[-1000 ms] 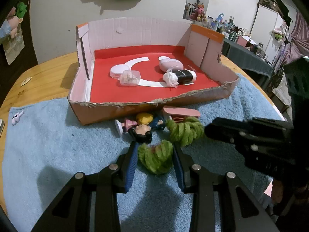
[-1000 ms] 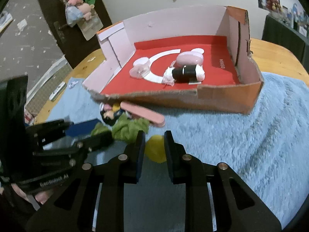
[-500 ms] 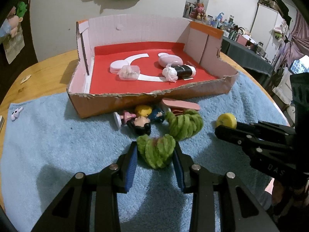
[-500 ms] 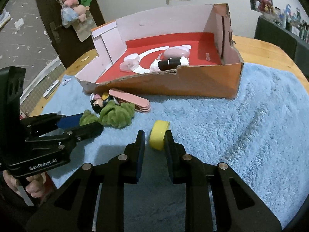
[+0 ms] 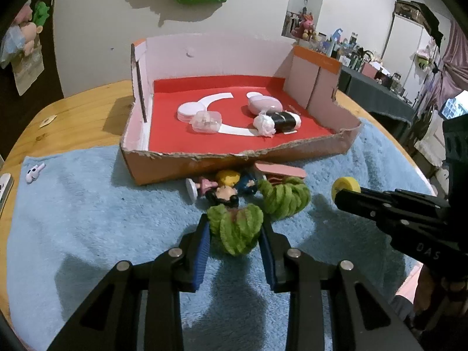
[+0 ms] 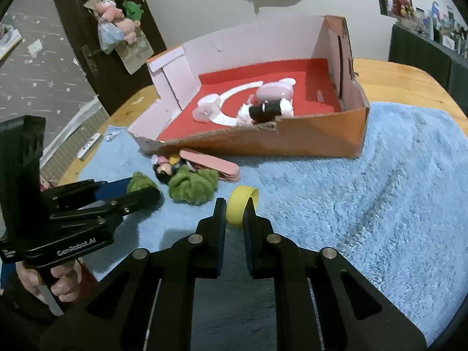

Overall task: Organize objects
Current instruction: 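Grasp the green crocheted piece with the left gripper while the right grasps the yellow bottle cap, then lift the green piece and yellow cap and carry them into the box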

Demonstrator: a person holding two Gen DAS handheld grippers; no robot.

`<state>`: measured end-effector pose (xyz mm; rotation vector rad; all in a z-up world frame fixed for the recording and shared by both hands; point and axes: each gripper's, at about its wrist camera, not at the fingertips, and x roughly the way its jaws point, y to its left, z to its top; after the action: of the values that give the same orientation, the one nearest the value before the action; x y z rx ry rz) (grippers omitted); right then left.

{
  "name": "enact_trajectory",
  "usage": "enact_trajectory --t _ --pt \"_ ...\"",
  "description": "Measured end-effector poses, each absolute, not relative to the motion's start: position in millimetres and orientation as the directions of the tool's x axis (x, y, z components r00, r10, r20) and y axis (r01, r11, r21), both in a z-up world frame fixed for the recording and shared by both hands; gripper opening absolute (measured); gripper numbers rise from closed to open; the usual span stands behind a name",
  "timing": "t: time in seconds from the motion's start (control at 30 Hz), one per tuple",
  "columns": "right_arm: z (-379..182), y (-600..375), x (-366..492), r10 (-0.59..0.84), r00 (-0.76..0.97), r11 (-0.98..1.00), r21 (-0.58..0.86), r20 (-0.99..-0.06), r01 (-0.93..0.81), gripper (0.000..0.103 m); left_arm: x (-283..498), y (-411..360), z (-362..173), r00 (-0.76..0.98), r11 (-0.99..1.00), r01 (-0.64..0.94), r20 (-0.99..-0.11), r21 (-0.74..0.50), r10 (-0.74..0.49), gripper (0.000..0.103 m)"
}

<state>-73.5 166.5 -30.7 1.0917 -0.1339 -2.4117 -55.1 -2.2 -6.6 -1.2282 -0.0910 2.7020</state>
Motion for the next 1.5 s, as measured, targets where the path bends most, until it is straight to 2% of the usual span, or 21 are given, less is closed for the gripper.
enact_trajectory --t 0.67,1.5 --pt "2.8 147.8 -71.0 -0.515 -0.569 -0.844 0.263 -0.642 0.467 0.011 -59.8 -5.2 16.5 -0.681 -0.981 -0.132 -0.707 -0.14 0.192 0.033" --pt "20.8 143.9 -96.2 -0.526 -0.581 -0.839 0.263 -0.621 0.477 0.011 -87.4 -5.6 37.6 -0.698 -0.982 -0.134 -0.691 -0.132 0.188 0.033"
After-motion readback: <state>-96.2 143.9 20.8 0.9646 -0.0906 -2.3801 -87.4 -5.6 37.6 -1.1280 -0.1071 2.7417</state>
